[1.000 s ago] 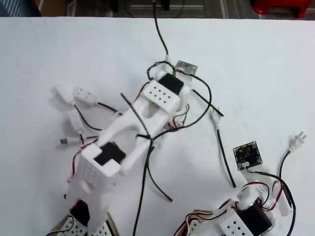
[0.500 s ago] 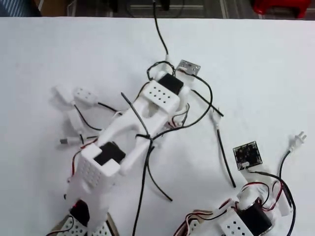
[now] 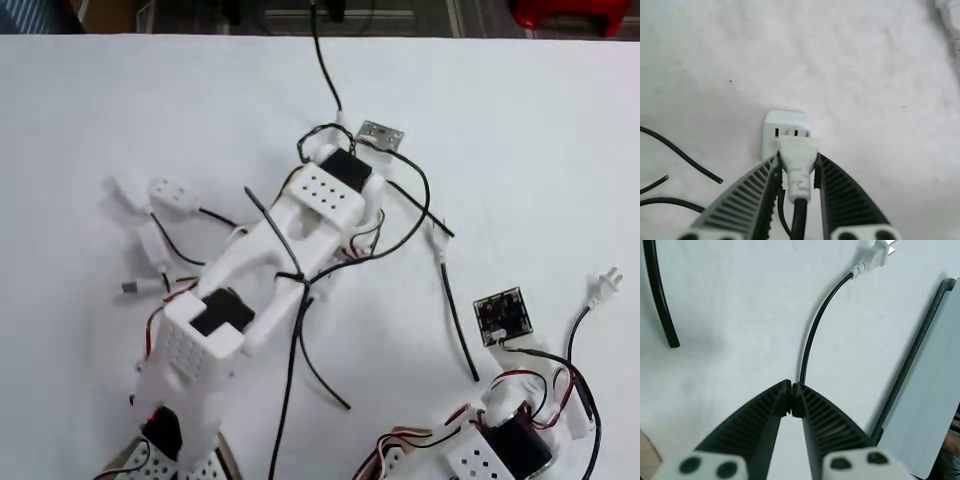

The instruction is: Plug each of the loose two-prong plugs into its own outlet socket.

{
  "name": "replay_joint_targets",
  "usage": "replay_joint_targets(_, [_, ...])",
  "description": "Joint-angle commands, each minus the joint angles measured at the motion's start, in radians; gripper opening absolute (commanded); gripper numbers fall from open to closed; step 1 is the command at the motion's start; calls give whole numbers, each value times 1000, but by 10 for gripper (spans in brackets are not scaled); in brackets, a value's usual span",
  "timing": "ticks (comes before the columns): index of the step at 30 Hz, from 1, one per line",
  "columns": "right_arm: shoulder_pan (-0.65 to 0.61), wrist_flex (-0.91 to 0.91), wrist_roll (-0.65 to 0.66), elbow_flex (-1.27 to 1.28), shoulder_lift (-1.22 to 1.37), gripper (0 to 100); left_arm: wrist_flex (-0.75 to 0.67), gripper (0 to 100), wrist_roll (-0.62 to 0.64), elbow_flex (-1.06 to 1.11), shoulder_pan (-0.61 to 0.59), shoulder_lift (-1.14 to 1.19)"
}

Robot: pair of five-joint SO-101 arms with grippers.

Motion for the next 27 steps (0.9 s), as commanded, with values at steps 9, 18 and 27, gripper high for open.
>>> replay_joint_targets(9, [-1, -1, 5, 15, -1, 21, 31, 25, 0, -14, -56, -22])
replay_joint_targets(18, [-1, -1, 5, 15, -1, 21, 41, 25, -61, 17, -76, -99])
replay_joint_targets(27, [2, -1, 5, 15, -1, 21, 6, 25, -64, 40, -74, -97])
